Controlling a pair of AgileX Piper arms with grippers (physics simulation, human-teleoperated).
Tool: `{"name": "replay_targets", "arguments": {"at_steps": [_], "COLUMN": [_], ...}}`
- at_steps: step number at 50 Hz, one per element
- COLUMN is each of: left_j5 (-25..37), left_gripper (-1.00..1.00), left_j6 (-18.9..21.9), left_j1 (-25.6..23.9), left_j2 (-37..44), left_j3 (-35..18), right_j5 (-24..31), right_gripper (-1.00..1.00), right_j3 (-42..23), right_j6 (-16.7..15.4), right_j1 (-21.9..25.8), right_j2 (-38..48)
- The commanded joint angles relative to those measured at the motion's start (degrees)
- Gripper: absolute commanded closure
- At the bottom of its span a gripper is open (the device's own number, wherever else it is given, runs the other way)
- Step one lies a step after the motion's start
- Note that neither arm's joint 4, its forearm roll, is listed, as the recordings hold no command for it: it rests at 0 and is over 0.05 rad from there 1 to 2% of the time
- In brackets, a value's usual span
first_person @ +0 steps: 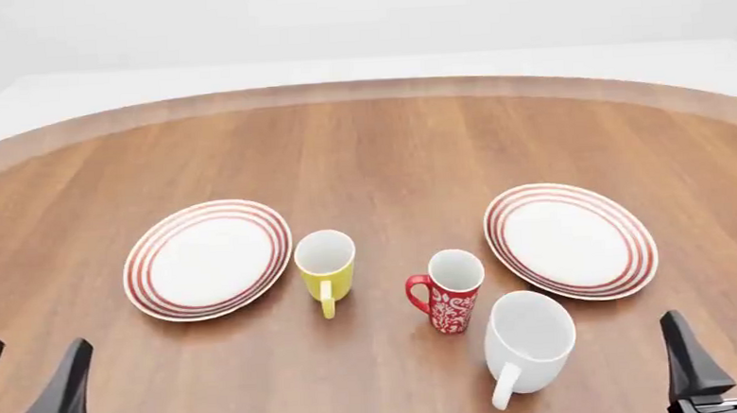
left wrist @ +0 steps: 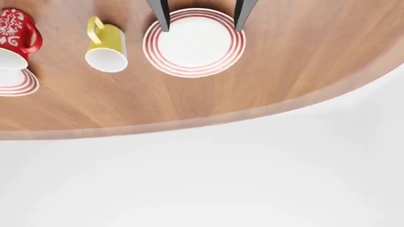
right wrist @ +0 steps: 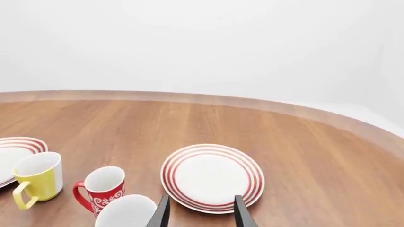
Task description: Put the red mug on the left plate.
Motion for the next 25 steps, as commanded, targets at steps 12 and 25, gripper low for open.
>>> {"name": "replay_targets", "arguments": {"at_steps": [12,25], "left_j5": [3.89,-1.32], "left_gripper": [-1.00,-1.00], "left_j6": [6.04,9.07], "left_j1": [-2.63,-7.01], "left_j2": [1.78,11.54], "left_j3": [-6.33,-10.13], "right_j5": [0.09,0.03], "right_gripper": [-1.00,-1.00], "right_j3": [0.05,0.06], "right_j6": [-1.06,-1.20], "right_j1": [0.10,0.27], "right_j2": [0.00,0.02]}}
